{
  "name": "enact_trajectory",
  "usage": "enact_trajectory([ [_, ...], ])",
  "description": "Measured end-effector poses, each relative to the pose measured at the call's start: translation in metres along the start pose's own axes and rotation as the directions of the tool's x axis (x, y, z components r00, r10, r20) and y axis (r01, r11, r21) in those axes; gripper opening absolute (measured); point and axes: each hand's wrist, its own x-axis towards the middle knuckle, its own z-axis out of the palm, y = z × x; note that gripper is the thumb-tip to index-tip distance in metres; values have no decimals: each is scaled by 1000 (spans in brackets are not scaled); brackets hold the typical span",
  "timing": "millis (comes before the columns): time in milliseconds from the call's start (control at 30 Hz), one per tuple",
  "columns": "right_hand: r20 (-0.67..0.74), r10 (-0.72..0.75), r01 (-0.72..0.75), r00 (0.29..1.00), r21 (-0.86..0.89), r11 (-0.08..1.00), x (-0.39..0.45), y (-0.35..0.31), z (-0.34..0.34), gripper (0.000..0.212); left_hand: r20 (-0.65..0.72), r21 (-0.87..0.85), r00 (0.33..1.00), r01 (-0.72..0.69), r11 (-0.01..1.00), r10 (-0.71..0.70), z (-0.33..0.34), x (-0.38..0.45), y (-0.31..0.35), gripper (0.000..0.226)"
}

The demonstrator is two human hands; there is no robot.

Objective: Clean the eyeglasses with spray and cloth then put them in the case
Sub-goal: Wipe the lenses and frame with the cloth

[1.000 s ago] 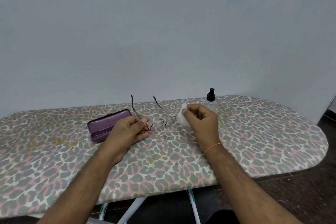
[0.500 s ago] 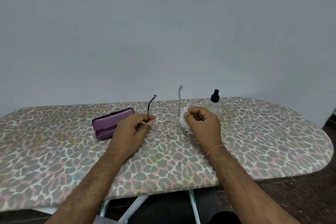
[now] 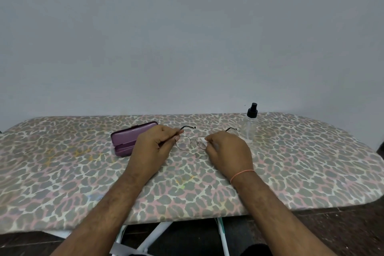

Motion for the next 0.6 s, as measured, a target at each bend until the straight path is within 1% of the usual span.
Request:
enact_trajectory([
  [100, 34, -30, 31, 999, -37, 999, 1, -1, 1, 26, -2, -4, 1000, -20, 1000, 20, 0, 0, 0, 23],
  [200, 28, -47, 48, 998, -10, 999, 2, -2, 1, 24, -1, -4, 1000, -24, 1000, 24, 0, -1, 0, 23],
  [267, 52, -60, 60, 997, 5, 998, 2, -4, -1, 23, -4, -3, 1000, -19, 1000, 19, 0, 0, 0, 22],
  [333, 69, -40, 40, 997, 4, 999, 0, -6, -3, 23, -7, -3, 1000, -17, 1000, 17, 1, 0, 1, 22],
  [467, 56, 47, -43, 997, -76, 996, 2, -7, -2, 25, -3, 0, 1000, -30, 1000, 30, 0, -1, 2, 21],
  [533, 67, 46, -39, 997, -110, 993, 5, -6, 0, 26, 19, 11, 998, -58, 998, 58, 0, -1, 2, 20],
  [600, 69, 27, -19, 997, -103, 994, 7, -5, 2, 25, 37, 13, 996, -87, 996, 86, 1, -1, 2, 19],
])
